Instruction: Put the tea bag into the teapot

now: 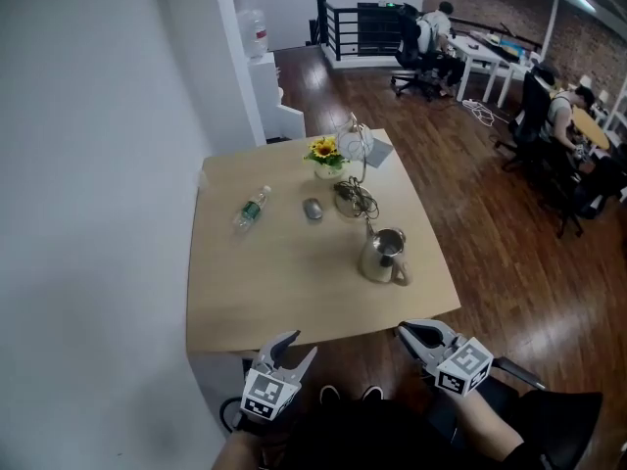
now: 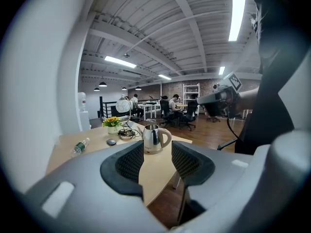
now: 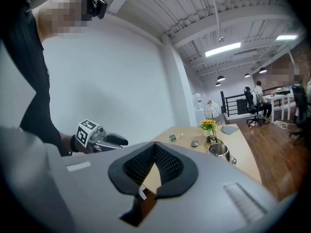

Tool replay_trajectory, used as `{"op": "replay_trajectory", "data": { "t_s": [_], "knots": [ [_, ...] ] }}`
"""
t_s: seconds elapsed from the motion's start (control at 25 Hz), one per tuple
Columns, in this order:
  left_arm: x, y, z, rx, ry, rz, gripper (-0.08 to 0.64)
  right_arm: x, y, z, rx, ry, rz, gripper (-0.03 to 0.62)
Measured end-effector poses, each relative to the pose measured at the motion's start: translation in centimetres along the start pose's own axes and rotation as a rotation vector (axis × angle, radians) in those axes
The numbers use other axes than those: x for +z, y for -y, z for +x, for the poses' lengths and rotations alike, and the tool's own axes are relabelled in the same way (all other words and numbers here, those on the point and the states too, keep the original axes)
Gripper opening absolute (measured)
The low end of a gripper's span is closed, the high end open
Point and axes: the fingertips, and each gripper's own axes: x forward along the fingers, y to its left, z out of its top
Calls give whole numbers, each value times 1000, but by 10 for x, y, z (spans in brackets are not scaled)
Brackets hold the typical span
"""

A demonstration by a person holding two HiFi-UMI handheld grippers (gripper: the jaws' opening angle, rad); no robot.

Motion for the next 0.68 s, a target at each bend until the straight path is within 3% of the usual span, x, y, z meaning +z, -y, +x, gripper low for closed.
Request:
{"op": "replay_trajectory", "data": {
  "t_s": [0.68],
  "knots": [
    [11, 8, 14, 30, -6, 26, 175, 1, 17, -12, 33, 10, -15, 8]
  ]
}}
